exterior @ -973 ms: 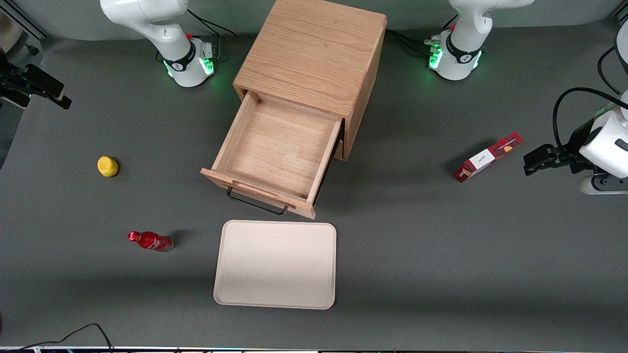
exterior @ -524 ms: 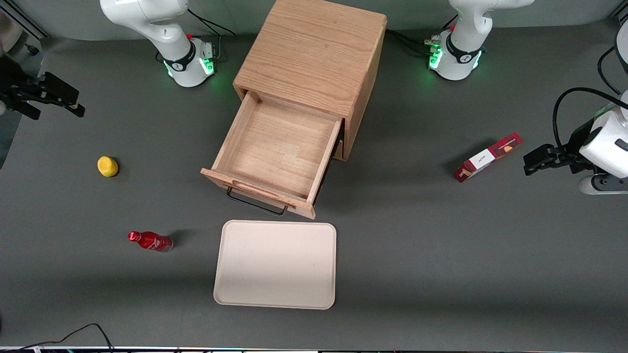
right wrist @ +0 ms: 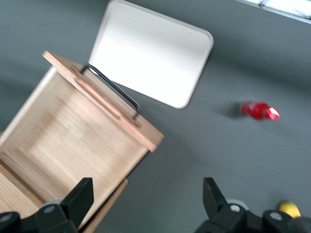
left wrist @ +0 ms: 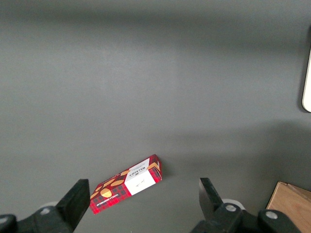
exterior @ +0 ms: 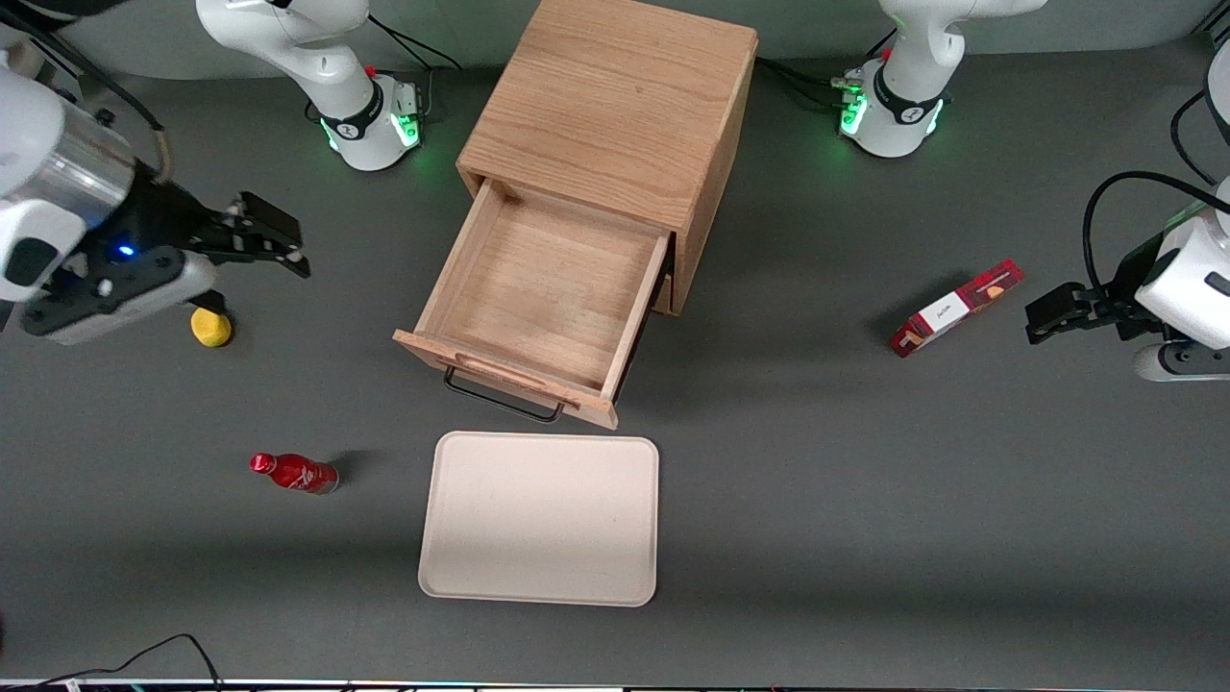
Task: Close top drawer
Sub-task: 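Move the right gripper toward the black handle of the open drawer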
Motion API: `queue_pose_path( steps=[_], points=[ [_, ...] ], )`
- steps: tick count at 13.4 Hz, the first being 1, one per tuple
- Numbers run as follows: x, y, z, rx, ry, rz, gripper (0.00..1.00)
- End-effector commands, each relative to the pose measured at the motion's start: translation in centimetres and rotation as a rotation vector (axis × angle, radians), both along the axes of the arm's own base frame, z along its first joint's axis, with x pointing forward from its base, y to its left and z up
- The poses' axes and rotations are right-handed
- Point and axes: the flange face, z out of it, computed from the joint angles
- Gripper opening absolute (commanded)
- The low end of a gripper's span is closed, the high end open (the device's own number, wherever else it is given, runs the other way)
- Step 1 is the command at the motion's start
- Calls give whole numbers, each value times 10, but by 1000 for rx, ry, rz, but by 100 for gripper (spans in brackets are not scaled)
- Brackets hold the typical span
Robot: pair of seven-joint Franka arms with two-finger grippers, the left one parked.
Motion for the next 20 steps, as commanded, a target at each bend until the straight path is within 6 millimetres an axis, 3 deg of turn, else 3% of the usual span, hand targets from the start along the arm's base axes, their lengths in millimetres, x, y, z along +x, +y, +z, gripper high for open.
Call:
queue_pose_path(
  steps=[1,2,4,9,13,17,20],
  points=[
    [7,54,-13,62,-23,98,100],
    [10,73,-26,73,-23,122,100],
    [28,83,-54,48,-52,199,100],
    [53,76,-108,42,-44,565,100],
    [83,62,-169,165,37,550,100],
    [94,54,-208,180,84,568,100],
    [95,65,-229,182,112,553,100]
  ],
)
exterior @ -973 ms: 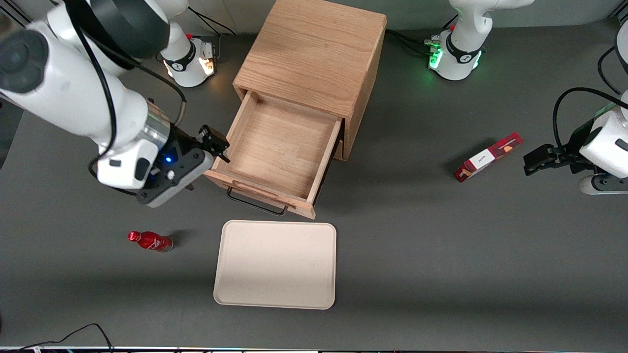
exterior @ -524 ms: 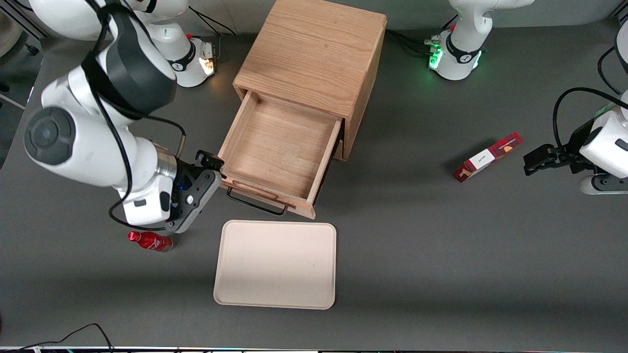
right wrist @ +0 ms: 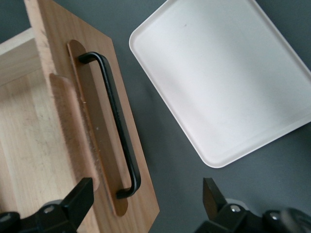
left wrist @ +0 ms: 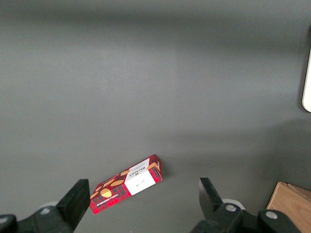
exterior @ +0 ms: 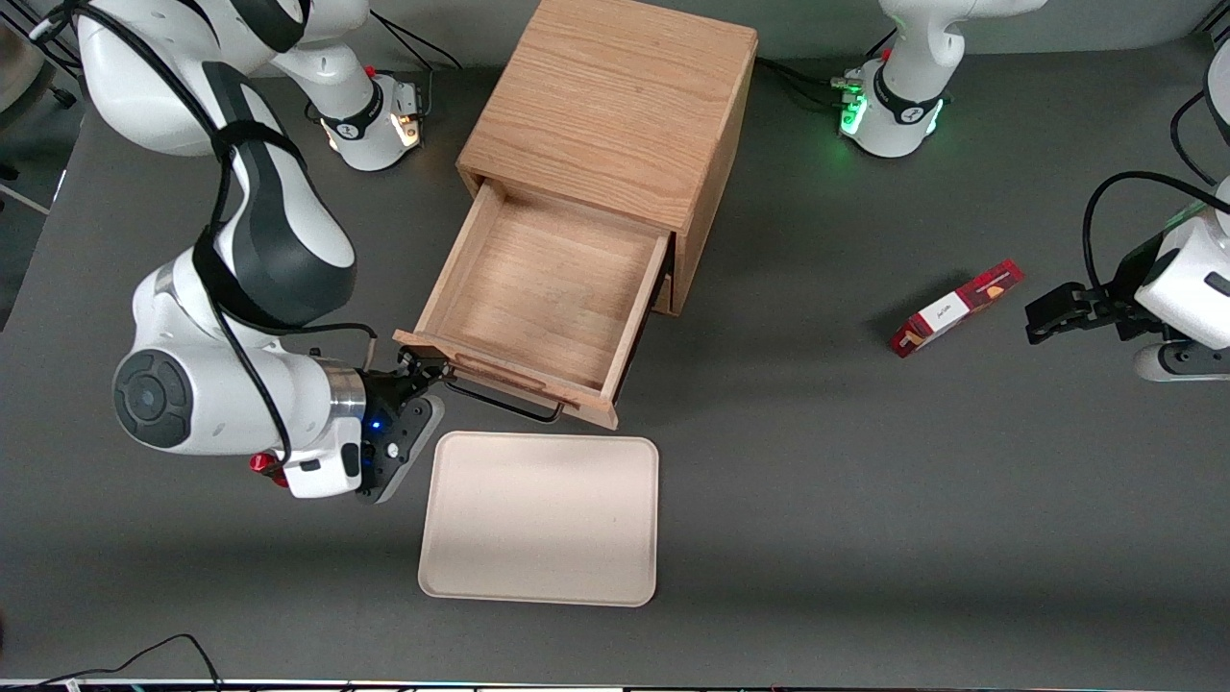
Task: Close top drawer
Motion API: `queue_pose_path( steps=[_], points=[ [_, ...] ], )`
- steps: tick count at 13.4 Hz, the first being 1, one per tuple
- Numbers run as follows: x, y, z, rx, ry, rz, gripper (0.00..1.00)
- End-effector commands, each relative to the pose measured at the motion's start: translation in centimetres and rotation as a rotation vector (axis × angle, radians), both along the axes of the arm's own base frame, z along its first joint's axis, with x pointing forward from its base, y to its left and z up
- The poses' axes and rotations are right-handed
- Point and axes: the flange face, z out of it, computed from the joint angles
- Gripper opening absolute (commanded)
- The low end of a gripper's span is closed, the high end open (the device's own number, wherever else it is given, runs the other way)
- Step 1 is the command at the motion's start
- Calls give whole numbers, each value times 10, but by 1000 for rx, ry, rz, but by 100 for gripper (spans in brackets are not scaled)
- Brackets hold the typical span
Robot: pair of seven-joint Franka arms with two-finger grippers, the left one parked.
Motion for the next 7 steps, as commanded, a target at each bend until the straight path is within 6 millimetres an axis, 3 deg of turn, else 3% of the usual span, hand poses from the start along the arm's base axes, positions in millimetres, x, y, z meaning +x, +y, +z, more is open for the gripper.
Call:
queue_pose_path(
  steps=[1,5,7],
  points=[
    [5,12,-15,31,22,-15,100],
    [8,16,-41,48,65,-35,100],
    [9,19,-43,48,67,-57,100]
  ],
)
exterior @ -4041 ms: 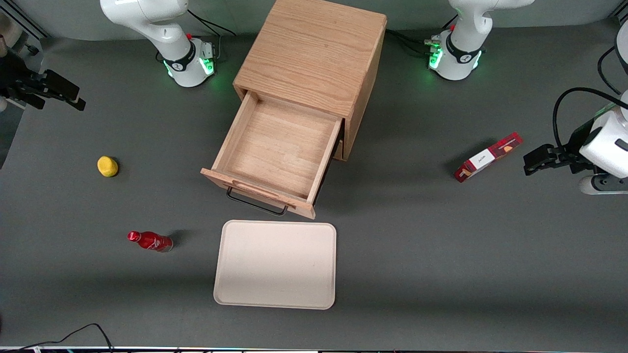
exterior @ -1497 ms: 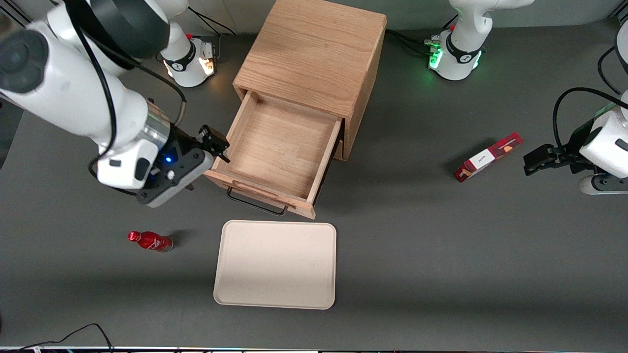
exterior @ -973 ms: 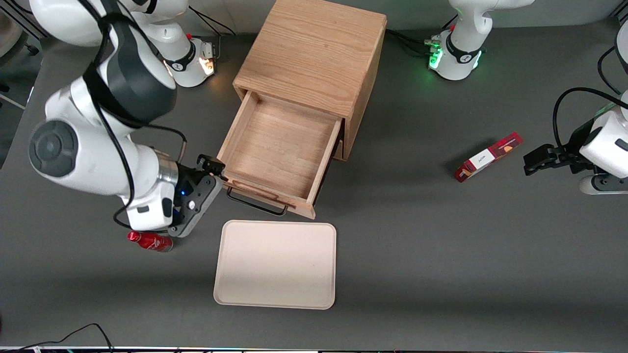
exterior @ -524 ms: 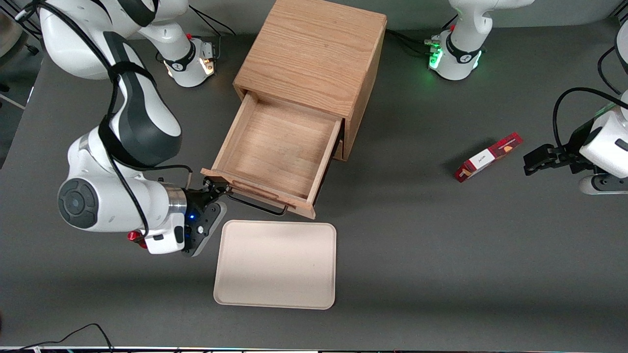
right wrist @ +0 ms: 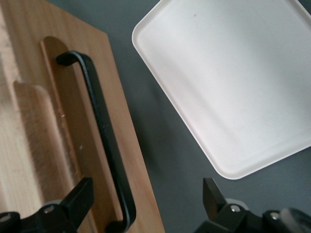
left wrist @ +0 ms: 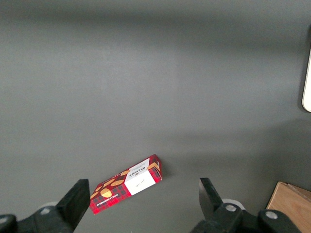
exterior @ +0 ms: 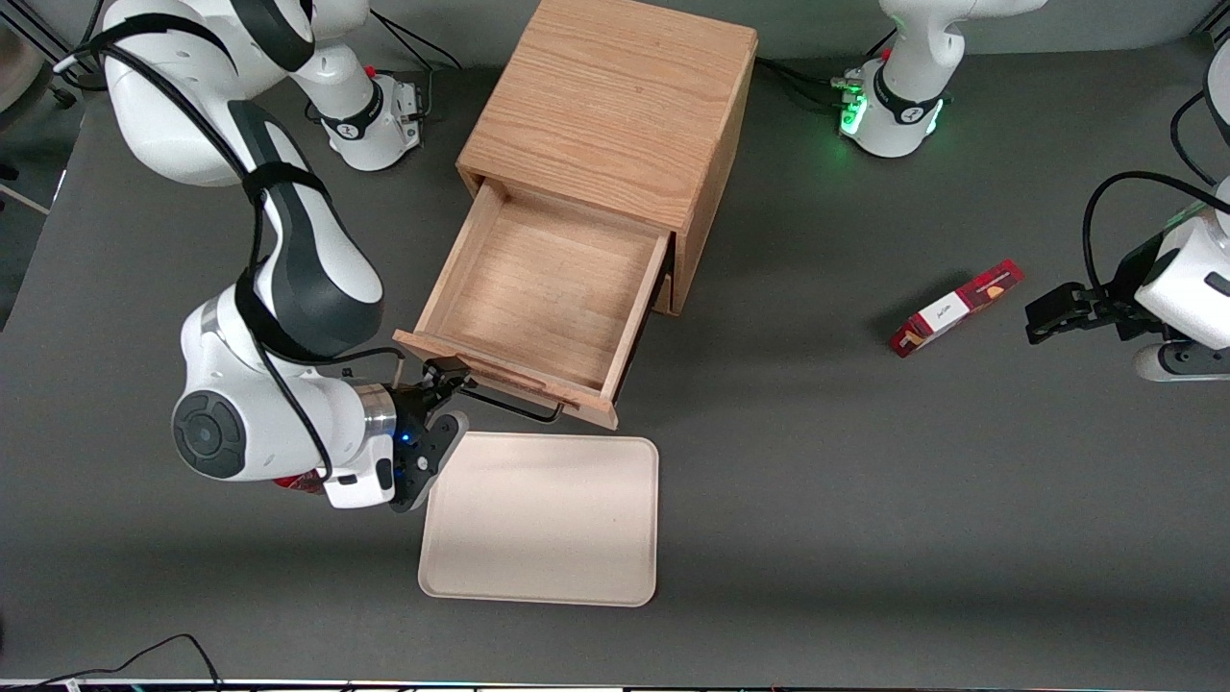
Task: Close top drawer
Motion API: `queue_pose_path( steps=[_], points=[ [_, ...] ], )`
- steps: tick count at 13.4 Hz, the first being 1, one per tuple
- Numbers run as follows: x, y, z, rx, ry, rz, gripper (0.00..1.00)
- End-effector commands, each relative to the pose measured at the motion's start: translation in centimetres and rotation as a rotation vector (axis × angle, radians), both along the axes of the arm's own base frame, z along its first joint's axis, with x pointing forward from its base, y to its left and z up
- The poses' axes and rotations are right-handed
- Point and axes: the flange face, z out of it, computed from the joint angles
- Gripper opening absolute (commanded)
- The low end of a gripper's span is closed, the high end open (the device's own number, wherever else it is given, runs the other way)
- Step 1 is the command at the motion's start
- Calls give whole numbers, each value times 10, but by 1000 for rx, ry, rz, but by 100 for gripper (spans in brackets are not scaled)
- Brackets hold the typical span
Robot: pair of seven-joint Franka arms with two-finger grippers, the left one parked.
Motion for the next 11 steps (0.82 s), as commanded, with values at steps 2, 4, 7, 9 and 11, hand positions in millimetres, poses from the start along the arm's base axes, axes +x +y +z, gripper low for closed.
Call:
queue_pose_path(
  steps=[2,4,7,9,11],
  points=[
    [3,11,2,22,4,-59,100],
    [3,28,-1,15,-6,-131,100],
    [3,28,-7,9,-1,-130,100],
    [4,25,-9,7,-12,-99,100],
    [1,24,-21,-13,-6,-66,100]
  ],
)
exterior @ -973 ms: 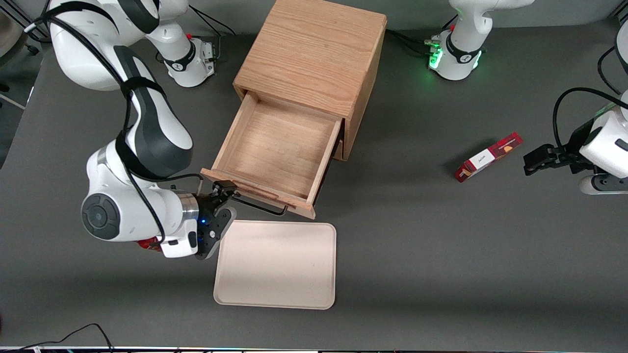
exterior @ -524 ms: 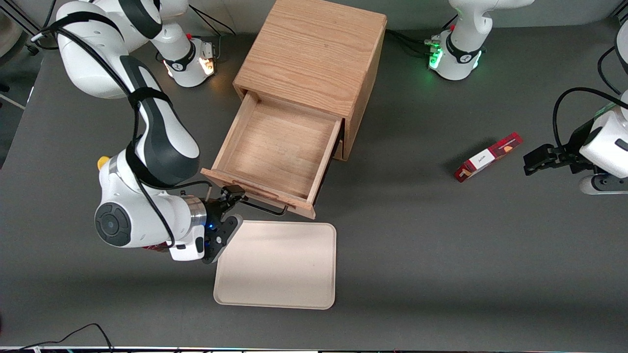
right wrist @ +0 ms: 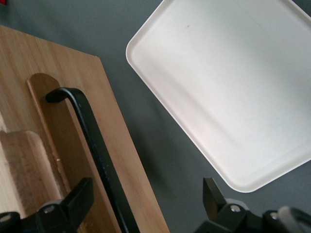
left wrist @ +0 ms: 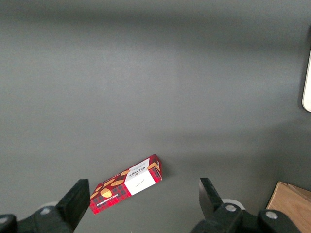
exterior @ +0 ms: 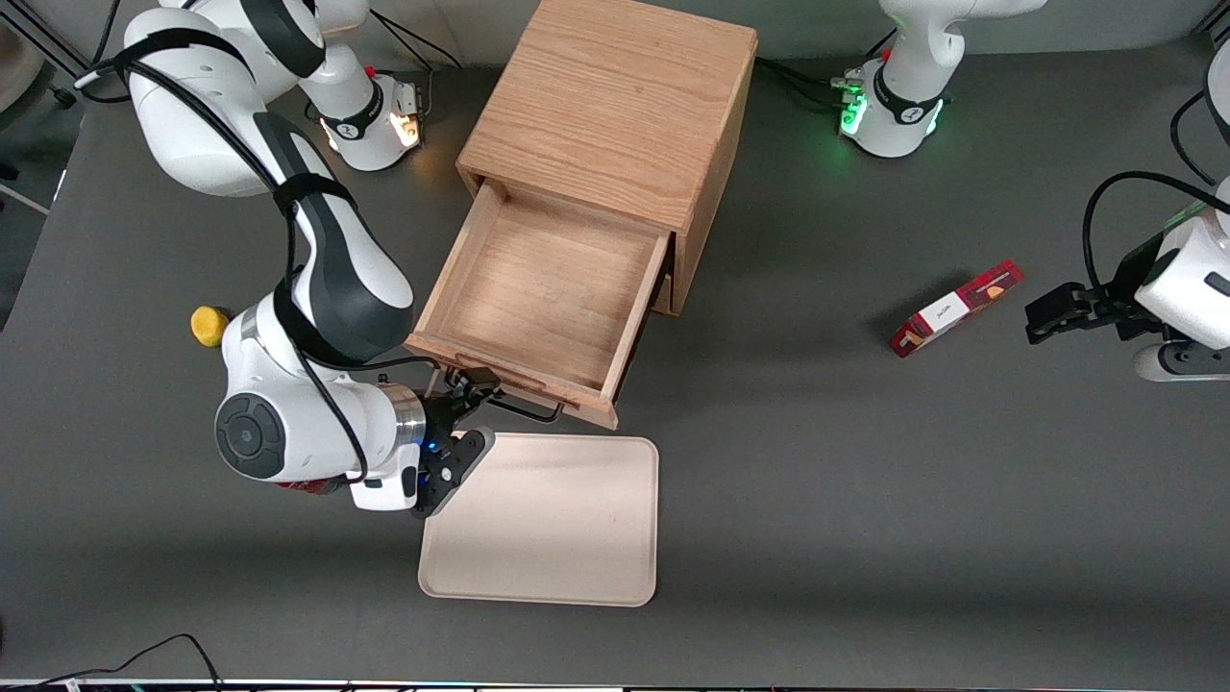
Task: Close top drawer
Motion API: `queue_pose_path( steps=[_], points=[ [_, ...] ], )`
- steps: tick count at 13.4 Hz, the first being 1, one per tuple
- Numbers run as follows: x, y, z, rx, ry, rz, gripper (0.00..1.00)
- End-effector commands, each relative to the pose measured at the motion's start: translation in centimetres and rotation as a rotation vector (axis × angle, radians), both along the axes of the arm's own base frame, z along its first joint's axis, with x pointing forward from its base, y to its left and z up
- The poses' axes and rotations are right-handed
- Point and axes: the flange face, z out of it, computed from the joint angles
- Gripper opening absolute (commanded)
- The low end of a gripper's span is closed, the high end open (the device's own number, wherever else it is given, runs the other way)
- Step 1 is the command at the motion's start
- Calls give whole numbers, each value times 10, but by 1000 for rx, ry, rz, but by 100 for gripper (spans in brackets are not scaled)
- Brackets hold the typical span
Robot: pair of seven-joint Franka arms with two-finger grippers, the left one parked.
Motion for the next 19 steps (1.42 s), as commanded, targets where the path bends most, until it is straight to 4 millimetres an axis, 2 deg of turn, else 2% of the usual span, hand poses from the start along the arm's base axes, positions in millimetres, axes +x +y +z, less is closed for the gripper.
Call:
queue_pose_path(
  steps=[1,4,7,12,19],
  points=[
    [1,0,-10,-3,-2,28,100],
    [-6,4,-17,-25,5,64,100],
    [-14,8,-14,-31,15,76,100],
    [-60,26,-4,-44,15,120,100],
    [-114,40,-13,-79,20,165,100]
  ],
)
